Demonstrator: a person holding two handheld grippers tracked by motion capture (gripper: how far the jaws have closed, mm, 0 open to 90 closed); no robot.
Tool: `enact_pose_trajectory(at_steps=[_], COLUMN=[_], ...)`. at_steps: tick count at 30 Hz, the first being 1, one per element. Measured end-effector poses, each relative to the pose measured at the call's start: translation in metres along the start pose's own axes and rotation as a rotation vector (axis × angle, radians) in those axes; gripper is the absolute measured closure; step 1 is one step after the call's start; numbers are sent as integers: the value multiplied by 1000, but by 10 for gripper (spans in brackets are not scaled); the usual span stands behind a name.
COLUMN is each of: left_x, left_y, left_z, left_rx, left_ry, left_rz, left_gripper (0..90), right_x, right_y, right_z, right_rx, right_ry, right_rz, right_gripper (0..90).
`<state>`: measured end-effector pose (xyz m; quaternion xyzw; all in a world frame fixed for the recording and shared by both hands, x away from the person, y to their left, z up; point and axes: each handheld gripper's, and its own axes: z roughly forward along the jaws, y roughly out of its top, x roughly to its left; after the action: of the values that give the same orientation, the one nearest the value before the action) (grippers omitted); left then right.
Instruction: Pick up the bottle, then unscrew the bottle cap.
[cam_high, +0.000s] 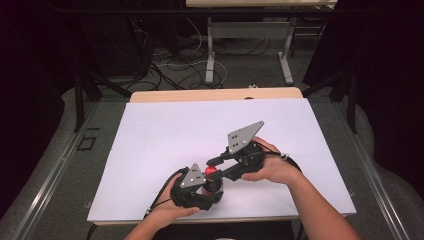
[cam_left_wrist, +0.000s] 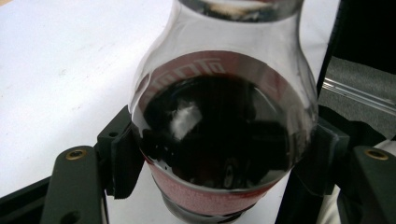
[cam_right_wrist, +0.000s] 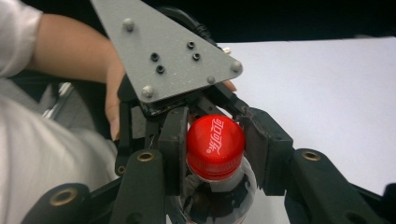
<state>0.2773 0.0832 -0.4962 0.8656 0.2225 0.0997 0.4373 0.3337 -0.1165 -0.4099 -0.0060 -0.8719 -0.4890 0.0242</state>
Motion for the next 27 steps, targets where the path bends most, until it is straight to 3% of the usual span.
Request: enact_pose_trajectory(at_steps=[1,3,4,5,6,7,8,9,10,12,15,16,20,21,27], left_x=[1,3,4,4,5,5,6,7,7,7,8,8,7,6,5], left_y=[0,-1,-1,-1,-1,-1,-2,-2,-2,-3,-3,-3,-2,-2,-2], left_z=[0,-1,-2,-2,-3,-4,-4,-5,-5,-5,-6,-7,-6,-5,-4], left_rx=[-1,-1,-2,-2,-6,-4,-5,-7,-4,-17,-14,-14,-7,-18,-19], left_ry=[-1,12,30,30,38,42,55,59,62,83,93,98,98,104,105], left_rz=[-10,-18,-33,-33,-42,-57,-64,-65,-71,-79,-87,-88,-82,-92,-89], left_gripper=[293,293,293,293,293,293,293,293,293,293,293,293,293,293,293], right_x=[-2,-2,1,1,4,7,16,20,20,29,39,43,47,47,49], right_y=[0,0,1,1,2,3,4,4,4,4,4,4,4,4,2], right_z=[0,2,2,2,1,1,-1,-1,-1,3,8,11,17,21,29], right_rx=[2,-9,-22,-22,-33,-47,-90,-114,-114,-139,-145,-159,-165,-165,-142], right_ry=[14,-12,-71,-71,-108,-156,-238,-267,-267,-344,-410,-451,-505,-500,-525], right_rz=[9,40,57,57,86,112,170,210,210,247,298,327,347,362,342], right_gripper=[607,605,539,539,526,516,499,499,499,524,538,542,548,551,580])
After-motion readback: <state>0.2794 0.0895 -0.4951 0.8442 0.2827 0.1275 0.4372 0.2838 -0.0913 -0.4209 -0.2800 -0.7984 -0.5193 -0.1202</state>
